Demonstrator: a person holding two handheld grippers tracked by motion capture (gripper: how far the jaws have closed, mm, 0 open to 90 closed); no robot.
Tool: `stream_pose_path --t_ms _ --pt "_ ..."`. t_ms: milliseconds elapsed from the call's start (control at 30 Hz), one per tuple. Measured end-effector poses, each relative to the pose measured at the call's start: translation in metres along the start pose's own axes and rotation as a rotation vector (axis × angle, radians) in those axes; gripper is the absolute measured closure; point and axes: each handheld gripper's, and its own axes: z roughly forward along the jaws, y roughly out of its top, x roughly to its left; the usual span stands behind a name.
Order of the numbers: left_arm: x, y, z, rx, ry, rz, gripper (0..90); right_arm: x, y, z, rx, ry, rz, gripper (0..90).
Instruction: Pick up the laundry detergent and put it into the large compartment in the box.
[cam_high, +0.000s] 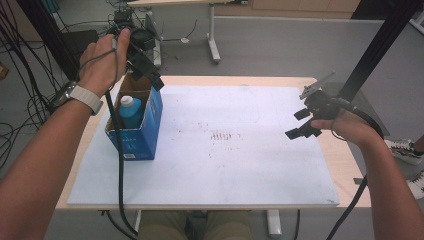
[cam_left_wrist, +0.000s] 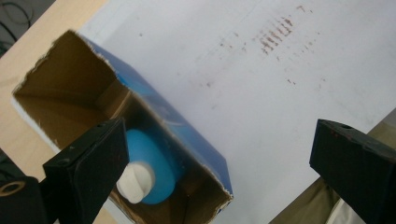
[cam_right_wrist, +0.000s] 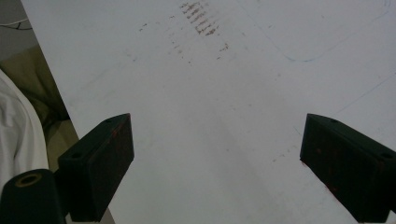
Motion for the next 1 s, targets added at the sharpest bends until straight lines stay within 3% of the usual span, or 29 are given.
stream_pose_path --t_ms 467,600,1000 --pt "-0.015 0.02 0.004 0.007 -0.056 0.213 5.4 0.0 -0.005 -0.001 -0.003 0.001 0.019 9.7" --pt "-0.02 0.026 0.008 0.015 -0.08 0.289 5.6 0.0 -0.007 0.0 -0.004 0.002 0.022 9.7" --pt "-0.041 0.044 0.025 0.043 -0.13 0.46 5.7 0.002 -0.009 0.004 -0.007 0.005 0.029 9.7"
